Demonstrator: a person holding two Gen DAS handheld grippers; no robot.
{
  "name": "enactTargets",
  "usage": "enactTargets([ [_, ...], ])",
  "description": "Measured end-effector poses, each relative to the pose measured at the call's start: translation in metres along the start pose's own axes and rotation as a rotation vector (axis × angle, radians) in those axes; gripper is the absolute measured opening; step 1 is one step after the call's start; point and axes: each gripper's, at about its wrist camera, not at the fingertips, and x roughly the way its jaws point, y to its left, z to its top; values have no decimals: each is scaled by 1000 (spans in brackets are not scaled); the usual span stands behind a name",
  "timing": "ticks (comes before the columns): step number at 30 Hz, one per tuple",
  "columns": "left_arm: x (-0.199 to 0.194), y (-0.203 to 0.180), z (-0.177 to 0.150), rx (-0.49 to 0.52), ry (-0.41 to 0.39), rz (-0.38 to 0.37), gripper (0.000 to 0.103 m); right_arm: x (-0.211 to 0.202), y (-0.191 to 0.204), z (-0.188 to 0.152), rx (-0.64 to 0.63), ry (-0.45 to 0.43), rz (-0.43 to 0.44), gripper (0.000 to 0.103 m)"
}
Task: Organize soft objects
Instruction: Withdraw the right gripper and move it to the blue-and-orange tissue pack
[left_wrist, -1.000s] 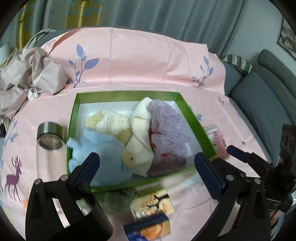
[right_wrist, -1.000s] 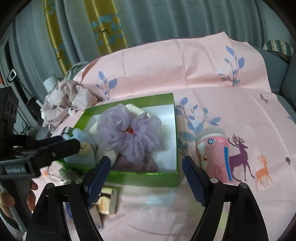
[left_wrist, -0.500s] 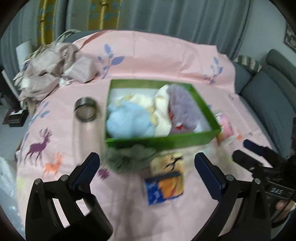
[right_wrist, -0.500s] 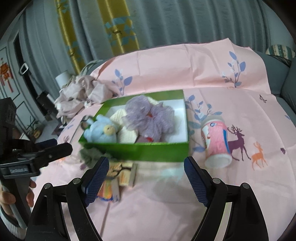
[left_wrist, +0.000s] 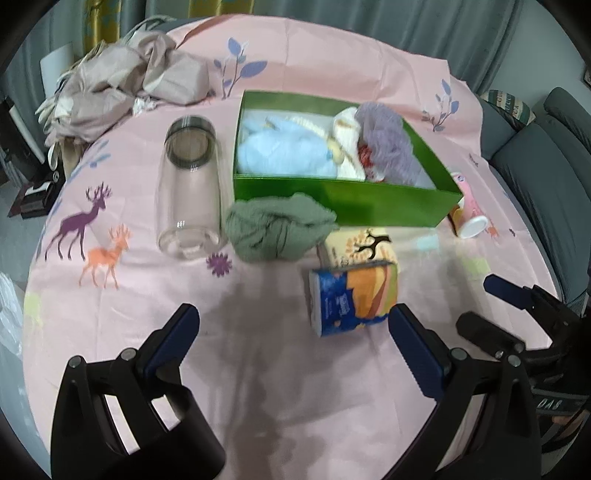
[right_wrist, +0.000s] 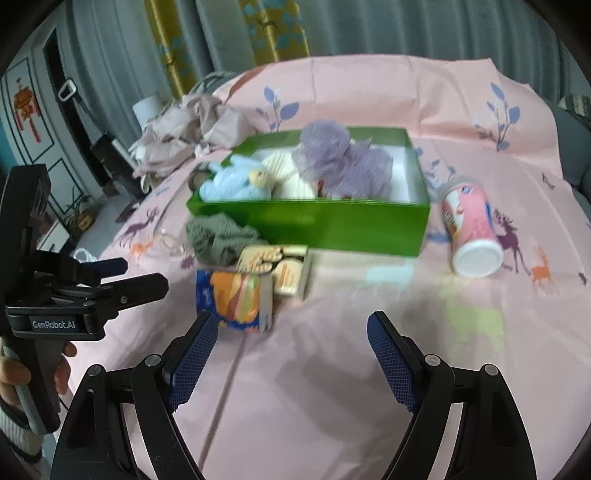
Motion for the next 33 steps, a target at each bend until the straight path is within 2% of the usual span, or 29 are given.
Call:
enactTargets([
  [13,15,11,-16,-52,53,-21,102,27,22,-18,-22,63,5,84],
  [25,23,18,-13,-75,34,-74,101,45,28,-20,-44,82,31,84],
  [33,28,9,-8,-37,22,-117,99,56,30,-17,-51,92,55,84],
])
